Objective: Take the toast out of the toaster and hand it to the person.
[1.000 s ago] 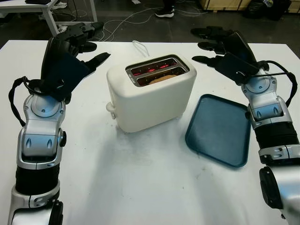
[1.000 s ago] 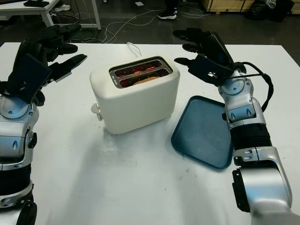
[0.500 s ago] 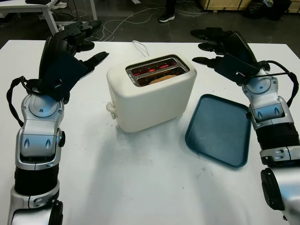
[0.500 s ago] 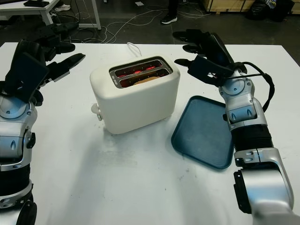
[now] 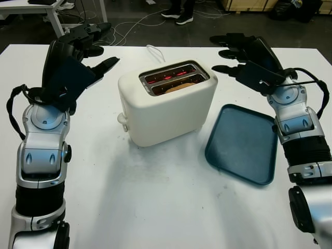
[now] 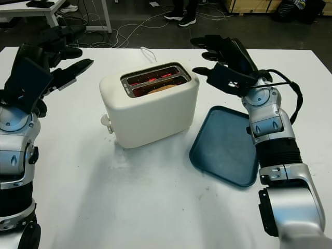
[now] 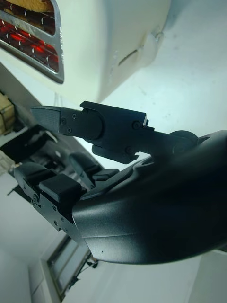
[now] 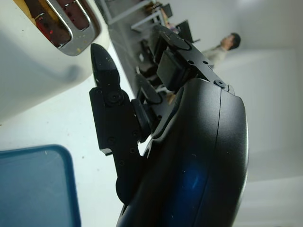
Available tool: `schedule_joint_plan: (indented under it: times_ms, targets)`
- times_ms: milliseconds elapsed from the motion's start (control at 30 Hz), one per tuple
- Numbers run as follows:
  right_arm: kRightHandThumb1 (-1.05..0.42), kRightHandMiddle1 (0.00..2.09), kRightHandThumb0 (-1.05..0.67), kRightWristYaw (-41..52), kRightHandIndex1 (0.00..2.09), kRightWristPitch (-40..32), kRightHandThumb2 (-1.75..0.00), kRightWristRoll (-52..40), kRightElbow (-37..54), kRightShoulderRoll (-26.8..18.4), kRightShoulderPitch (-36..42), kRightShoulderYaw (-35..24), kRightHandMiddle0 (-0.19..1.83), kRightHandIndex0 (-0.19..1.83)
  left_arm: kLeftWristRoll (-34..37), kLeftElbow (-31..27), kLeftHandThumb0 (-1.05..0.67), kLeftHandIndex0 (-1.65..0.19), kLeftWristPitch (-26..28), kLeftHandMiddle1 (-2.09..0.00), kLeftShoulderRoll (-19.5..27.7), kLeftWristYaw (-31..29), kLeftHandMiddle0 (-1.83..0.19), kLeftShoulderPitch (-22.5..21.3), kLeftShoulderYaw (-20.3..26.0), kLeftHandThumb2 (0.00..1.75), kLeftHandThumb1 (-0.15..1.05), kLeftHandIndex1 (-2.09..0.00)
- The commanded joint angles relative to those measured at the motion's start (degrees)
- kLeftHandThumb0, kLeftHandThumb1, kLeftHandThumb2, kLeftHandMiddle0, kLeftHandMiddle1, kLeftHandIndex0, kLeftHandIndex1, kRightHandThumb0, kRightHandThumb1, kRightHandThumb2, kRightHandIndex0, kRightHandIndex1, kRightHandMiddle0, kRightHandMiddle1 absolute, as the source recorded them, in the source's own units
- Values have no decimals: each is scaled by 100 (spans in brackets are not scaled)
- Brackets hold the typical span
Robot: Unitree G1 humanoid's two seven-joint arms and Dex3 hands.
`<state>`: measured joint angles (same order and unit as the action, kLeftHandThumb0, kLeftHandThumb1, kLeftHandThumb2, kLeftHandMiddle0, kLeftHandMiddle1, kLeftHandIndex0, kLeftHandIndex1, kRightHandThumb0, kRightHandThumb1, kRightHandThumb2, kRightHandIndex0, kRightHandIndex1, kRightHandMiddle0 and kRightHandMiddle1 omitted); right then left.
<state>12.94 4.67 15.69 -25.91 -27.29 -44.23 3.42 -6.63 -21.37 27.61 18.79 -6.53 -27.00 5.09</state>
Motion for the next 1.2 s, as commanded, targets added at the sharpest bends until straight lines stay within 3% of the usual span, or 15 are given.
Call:
schedule_joint_plan:
  times_ms: [0,1167]
  targets:
    - [-92,0,-37,49,0,93,-2,-146,-31,8,58,-65,62,70,-46,52,-36,-54,-67,-104,61,-38,-13,-83,-51,5,91,-14]
    - [-92,0,-34,47,0,-199,0,-274,186,150,77,-72,61,67,-68,20,-41,-50,-47,-102,78,-73,-13,-92,-40,4,91,-21]
